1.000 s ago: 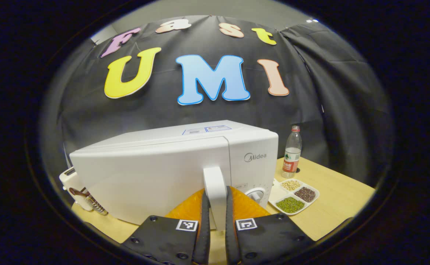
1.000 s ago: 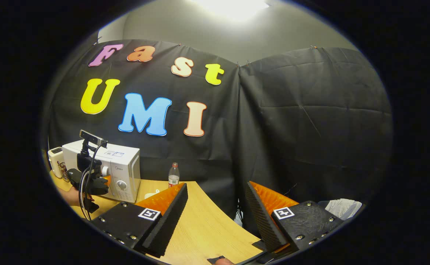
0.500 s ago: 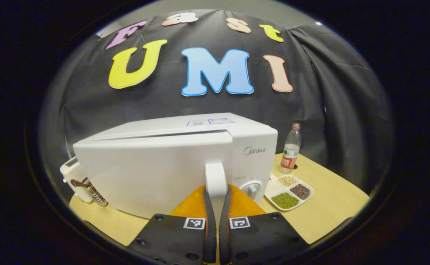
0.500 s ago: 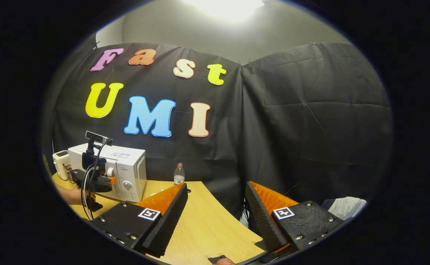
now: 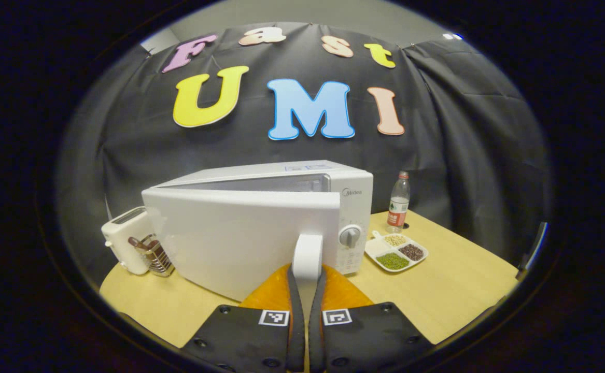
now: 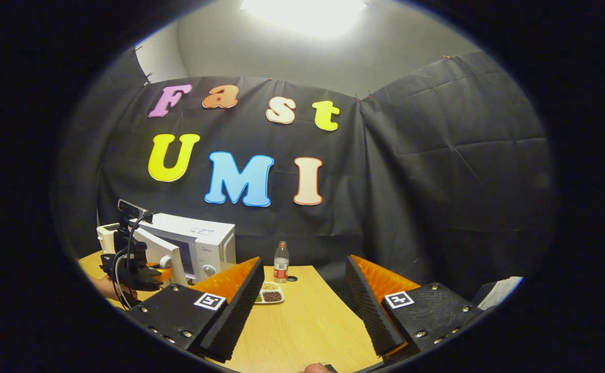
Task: Open the microwave oven with the left hand, put the food in, and close the microwave oven.
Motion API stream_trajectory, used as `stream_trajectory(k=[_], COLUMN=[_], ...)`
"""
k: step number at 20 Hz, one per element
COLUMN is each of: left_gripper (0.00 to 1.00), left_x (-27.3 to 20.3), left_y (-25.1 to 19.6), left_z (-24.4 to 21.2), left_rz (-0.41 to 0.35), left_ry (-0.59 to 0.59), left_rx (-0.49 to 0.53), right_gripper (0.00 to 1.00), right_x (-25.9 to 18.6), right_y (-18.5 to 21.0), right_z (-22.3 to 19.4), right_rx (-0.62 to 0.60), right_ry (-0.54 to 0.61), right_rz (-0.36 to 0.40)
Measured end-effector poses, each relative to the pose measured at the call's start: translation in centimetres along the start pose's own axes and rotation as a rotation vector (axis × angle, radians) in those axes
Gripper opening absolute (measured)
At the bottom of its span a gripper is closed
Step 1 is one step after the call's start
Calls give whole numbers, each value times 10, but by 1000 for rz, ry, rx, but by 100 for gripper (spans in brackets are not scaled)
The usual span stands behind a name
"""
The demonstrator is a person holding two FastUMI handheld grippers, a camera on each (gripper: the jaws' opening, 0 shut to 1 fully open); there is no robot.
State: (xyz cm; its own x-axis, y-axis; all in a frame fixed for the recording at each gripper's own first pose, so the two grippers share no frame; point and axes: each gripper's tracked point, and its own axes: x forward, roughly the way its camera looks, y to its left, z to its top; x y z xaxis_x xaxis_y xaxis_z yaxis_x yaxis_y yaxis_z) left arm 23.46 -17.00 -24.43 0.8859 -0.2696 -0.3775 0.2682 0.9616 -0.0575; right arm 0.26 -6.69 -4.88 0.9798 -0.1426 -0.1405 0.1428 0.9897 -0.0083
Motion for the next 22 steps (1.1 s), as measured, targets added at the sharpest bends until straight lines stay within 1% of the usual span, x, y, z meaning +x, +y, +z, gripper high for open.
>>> stream_trajectory(k=[4,5,6,8,10,12,14,15,16,22], left_gripper=[9,14,9,9,9,9,9,14,9,9], left_x=[-42,-53,-62,-81,-99,-114,-125,-129,-133,-160], left_y=[23,29,36,53,68,82,94,98,102,147], left_z=[-12,-15,-18,-24,-30,-34,-39,-41,-42,-53], left_rz=[73,94,117,164,198,216,214,208,201,153], left_ry=[14,16,20,23,28,32,32,32,30,33], left_rx=[-2,-5,-4,-5,-13,-22,-32,-31,-30,-33], right_gripper=[95,96,96,96,95,95,95,95,95,95], right_x=[-13,-16,-19,-24,-27,-32,-34,-36,-36,-51], right_y=[9,11,13,19,23,31,42,48,55,112], right_z=[-1,-1,0,0,0,5,6,6,8,12], right_rx=[13,17,22,20,14,33,32,30,29,46], right_ry=[-18,-20,-25,-32,-32,-39,-36,-35,-35,-21], right_rz=[92,113,134,174,191,205,212,211,208,194])
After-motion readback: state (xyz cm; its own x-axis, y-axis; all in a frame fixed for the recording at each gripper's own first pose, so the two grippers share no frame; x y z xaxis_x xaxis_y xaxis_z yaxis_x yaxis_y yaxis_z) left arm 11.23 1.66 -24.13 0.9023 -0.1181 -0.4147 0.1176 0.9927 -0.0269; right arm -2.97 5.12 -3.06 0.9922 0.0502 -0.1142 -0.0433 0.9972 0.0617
